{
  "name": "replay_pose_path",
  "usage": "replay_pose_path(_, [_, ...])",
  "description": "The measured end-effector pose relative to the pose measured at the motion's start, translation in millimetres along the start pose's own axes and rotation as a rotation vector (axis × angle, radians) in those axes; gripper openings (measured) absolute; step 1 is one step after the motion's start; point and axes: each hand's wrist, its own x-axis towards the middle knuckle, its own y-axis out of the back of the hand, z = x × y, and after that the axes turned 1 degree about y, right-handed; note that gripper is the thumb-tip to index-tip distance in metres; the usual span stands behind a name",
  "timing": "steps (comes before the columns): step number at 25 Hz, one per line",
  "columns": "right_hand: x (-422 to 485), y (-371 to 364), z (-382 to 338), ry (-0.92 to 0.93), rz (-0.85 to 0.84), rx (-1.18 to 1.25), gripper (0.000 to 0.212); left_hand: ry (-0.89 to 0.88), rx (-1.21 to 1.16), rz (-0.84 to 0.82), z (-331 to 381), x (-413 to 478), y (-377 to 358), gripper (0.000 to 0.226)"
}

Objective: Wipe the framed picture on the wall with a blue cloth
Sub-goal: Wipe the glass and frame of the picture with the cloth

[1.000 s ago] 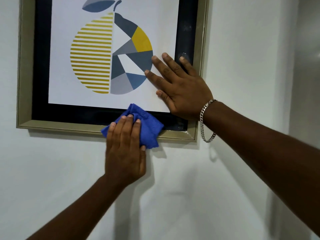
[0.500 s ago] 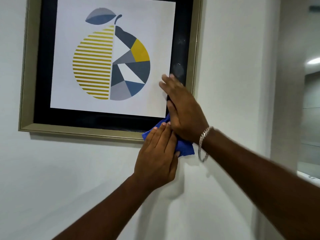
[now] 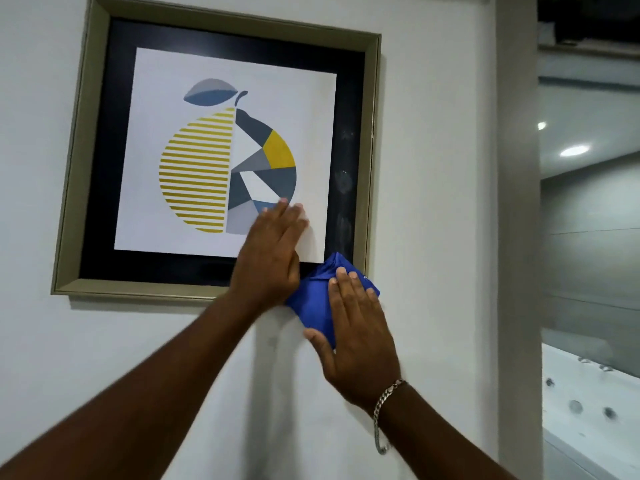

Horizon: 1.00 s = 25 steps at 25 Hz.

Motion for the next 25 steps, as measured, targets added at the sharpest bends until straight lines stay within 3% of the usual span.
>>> replay_pose_path(3, [8.7, -7.5, -10.9, -0.11, 0.029, -0.022, 0.083, -0.076, 0.328, -0.072, -33.4, 22.2, -4.9, 0.067])
replay_pose_path(5, [15.6, -11.0, -12.6, -0.14, 0.042, -0.059, 0.079, -0.099, 0.403, -0.049, -45.8, 24.9, -9.2, 0.07])
replay_pose_path(9, [14.6, -16.4, -7.4, -0.094, 0.06, -0.158, 0.073, -0.189, 0.458, -0.012, -62.4, 31.7, -8.7, 0.07])
replay_pose_path(14, [4.0, -19.8, -15.1, -0.137, 0.102, -0.157, 0.068, 0.03, 0.393, 0.075, -58.0, 47.9, -9.6, 0.08])
replay_pose_path(21, [23.5, -23.3, -25.3, -0.223, 0.169, -0.046, 0.066, 0.007, 0.399, 0.093, -58.3, 48.2, -10.7, 0.081])
replay_pose_path(25, [64.3, -13.3, -12.7, -0.161, 0.134, -0.117, 0.062, 0.0, 0.397, 0.1, -60.4, 48.3, -10.9, 0.081])
